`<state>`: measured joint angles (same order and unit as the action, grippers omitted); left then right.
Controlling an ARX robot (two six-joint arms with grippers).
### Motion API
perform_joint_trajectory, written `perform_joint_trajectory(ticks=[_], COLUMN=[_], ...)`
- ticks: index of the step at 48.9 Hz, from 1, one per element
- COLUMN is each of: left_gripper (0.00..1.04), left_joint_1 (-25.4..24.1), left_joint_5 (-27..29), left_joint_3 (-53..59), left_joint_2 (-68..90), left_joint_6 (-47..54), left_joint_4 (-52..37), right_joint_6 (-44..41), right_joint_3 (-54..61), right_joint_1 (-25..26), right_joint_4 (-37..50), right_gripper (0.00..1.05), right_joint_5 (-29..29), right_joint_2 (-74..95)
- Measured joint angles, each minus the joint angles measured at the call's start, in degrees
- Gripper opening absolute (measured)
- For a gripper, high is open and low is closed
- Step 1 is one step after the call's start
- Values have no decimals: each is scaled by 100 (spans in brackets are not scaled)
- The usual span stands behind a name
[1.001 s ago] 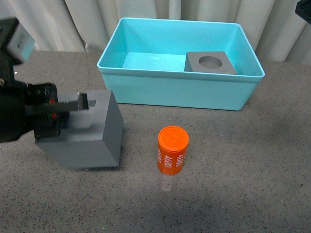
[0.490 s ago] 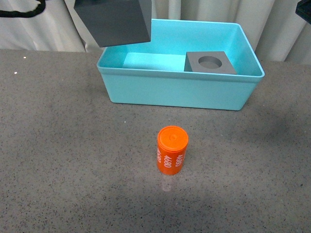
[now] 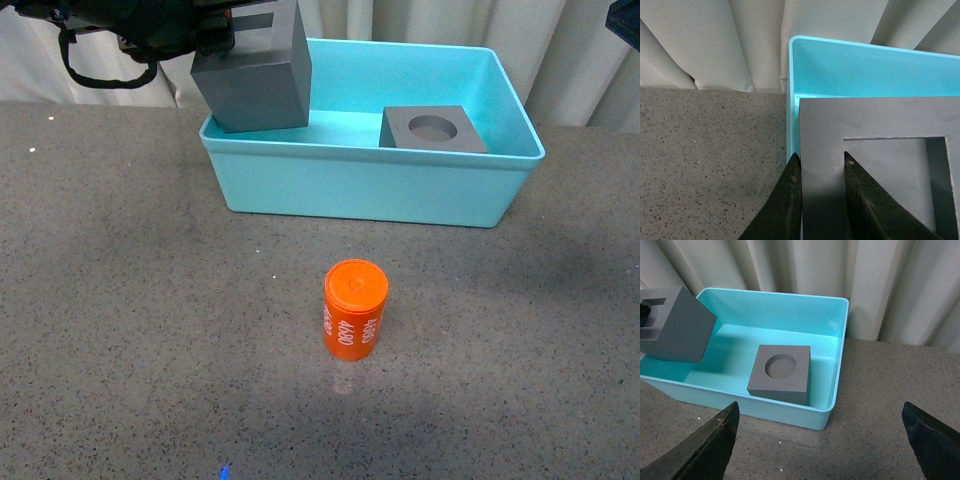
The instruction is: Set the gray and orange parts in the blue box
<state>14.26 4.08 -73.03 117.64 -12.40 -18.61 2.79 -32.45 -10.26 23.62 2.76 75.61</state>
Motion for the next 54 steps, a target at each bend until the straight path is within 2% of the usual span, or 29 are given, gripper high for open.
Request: perform_joint_trajectory(ticks=[24,42,54], left_gripper=[18,18,64], left_joint_1=[315,317,356], left_joint_5=[17,490,522], left_joint_3=[-317,-601,-411], left_joint_2=[442,813,586], left_joint_6=[-11,-50,-142], left_joint_4=[315,704,505], right_joint_6=[0,0,0], right_joint_3=[0,0,0], right_joint_1=[0,0,0], right_joint_4=[0,0,0], right_gripper=[95,95,95], right_joint_5=[-4,-4,-4], right_joint_2=[0,0,0])
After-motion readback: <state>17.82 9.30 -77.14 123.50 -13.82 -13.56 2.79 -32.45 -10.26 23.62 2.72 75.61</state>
